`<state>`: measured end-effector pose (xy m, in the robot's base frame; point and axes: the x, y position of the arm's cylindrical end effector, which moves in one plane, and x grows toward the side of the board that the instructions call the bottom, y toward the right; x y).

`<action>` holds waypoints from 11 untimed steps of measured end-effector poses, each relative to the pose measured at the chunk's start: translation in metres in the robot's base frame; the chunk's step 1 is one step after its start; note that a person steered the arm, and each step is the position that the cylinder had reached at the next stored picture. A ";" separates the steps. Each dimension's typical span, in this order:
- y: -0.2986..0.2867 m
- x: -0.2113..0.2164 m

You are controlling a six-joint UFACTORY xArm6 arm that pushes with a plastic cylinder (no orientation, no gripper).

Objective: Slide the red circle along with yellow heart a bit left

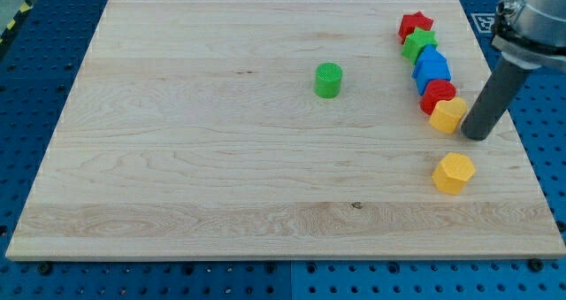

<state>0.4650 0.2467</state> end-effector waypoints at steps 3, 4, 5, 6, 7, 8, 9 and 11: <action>0.001 -0.052; -0.001 -0.053; -0.001 -0.050; -0.005 -0.047; -0.017 -0.035; -0.036 -0.029; -0.051 -0.029; -0.063 -0.010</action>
